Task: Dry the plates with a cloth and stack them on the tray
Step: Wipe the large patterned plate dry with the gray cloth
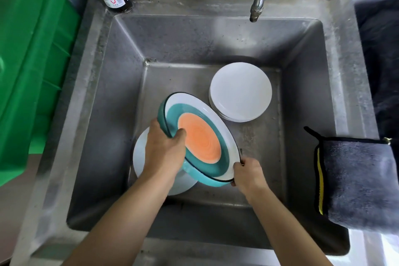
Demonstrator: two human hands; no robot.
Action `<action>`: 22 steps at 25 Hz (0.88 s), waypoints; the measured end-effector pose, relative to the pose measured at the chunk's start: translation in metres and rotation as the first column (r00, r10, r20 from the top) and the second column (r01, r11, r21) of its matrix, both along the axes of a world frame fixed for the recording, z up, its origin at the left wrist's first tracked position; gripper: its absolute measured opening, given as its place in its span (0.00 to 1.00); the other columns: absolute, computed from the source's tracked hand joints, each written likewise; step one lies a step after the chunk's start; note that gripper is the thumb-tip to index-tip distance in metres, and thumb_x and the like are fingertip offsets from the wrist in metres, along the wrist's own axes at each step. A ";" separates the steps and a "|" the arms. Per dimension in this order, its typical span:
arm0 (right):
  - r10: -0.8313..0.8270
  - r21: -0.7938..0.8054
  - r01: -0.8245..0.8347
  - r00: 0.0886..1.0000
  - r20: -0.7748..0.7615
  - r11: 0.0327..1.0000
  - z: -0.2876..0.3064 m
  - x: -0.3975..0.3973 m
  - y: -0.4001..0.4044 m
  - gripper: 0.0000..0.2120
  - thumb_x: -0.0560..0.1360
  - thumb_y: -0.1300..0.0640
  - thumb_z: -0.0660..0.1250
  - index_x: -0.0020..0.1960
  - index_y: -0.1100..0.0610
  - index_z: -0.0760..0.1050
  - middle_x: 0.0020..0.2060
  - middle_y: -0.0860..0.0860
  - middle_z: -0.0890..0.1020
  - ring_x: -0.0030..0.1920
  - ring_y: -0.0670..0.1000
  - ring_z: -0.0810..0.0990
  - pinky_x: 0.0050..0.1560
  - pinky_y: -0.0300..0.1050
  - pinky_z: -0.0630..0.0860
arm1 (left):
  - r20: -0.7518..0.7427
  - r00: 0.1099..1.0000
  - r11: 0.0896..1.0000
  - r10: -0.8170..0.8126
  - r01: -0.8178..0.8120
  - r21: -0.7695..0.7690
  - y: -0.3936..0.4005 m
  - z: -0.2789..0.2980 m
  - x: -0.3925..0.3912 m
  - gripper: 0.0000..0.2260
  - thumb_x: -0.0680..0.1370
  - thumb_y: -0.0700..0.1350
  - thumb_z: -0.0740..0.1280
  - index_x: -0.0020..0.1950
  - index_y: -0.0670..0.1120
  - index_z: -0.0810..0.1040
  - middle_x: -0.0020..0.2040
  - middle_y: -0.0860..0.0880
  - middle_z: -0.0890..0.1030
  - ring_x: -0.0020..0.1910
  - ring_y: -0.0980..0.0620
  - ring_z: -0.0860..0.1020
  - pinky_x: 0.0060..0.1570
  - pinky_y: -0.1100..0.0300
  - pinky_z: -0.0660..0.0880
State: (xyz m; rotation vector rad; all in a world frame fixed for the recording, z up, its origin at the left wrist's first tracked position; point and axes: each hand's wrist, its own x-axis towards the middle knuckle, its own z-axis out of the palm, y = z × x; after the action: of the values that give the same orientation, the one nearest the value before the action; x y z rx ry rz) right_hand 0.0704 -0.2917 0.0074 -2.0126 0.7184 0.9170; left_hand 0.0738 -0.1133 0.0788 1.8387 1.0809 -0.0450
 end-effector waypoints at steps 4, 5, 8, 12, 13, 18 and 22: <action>-0.044 -0.061 0.056 0.982 0.184 0.997 0.011 -0.017 0.000 0.10 0.83 0.61 0.56 0.57 0.64 0.73 0.48 0.56 0.78 0.48 0.57 0.76 0.48 0.49 0.71 | 0.003 0.989 0.988 0.145 -0.145 -0.058 -0.003 -0.001 -0.016 0.17 0.79 0.61 0.63 0.63 0.52 0.74 0.54 0.53 0.81 0.55 0.47 0.79 0.59 0.48 0.76; -0.065 -0.055 0.079 0.973 0.222 0.995 0.017 -0.019 0.001 0.08 0.84 0.61 0.55 0.56 0.61 0.72 0.48 0.55 0.77 0.47 0.56 0.75 0.48 0.47 0.69 | 0.027 0.984 0.984 0.173 -0.172 -0.041 -0.005 -0.001 -0.017 0.20 0.80 0.63 0.61 0.64 0.52 0.74 0.56 0.52 0.81 0.56 0.48 0.79 0.60 0.49 0.75; -0.160 -0.014 0.174 0.932 0.326 0.985 0.035 -0.024 0.000 0.04 0.84 0.60 0.56 0.53 0.54 0.68 0.48 0.52 0.76 0.46 0.52 0.75 0.48 0.46 0.68 | 0.117 0.961 0.968 0.249 -0.250 -0.010 -0.010 0.002 -0.013 0.20 0.81 0.63 0.56 0.61 0.51 0.77 0.54 0.51 0.82 0.53 0.47 0.79 0.58 0.51 0.75; -0.147 -0.003 0.160 0.909 0.389 0.987 0.057 -0.026 -0.011 0.02 0.84 0.56 0.57 0.54 0.50 0.67 0.48 0.47 0.76 0.44 0.45 0.75 0.47 0.45 0.67 | 0.226 0.938 0.963 0.264 -0.268 -0.013 -0.010 0.010 -0.009 0.17 0.83 0.60 0.57 0.43 0.51 0.76 0.37 0.56 0.79 0.36 0.58 0.76 0.44 0.57 0.73; -0.106 -0.016 0.121 0.920 0.377 0.993 0.061 -0.026 -0.015 0.02 0.84 0.55 0.58 0.54 0.50 0.68 0.49 0.48 0.76 0.45 0.47 0.75 0.48 0.45 0.67 | 0.250 0.938 0.969 0.240 -0.248 0.001 -0.009 0.012 -0.009 0.17 0.83 0.59 0.57 0.40 0.51 0.74 0.33 0.57 0.77 0.33 0.60 0.73 0.40 0.60 0.72; 0.089 -0.168 -0.008 0.872 0.481 0.986 0.081 -0.021 -0.050 0.14 0.83 0.54 0.62 0.66 0.57 0.75 0.56 0.58 0.78 0.51 0.57 0.77 0.54 0.51 0.71 | 0.316 0.946 0.984 0.072 -0.119 0.132 -0.012 0.037 -0.003 0.16 0.82 0.58 0.58 0.44 0.48 0.74 0.33 0.54 0.75 0.32 0.60 0.71 0.38 0.60 0.68; 0.268 -0.488 0.122 0.709 0.653 0.865 0.095 -0.015 -0.093 0.22 0.74 0.58 0.71 0.68 0.56 0.75 0.58 0.60 0.78 0.58 0.64 0.75 0.58 0.59 0.69 | 0.298 0.947 0.969 -0.119 0.046 0.241 -0.019 0.060 -0.004 0.13 0.83 0.59 0.57 0.48 0.52 0.75 0.34 0.59 0.76 0.35 0.59 0.72 0.39 0.57 0.68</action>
State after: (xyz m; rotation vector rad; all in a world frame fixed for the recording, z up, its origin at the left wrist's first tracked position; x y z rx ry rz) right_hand 0.0551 -0.3850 0.1029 -2.6161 0.4418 -0.1001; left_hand 0.0703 -0.1320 0.1390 2.0162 0.8123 0.3253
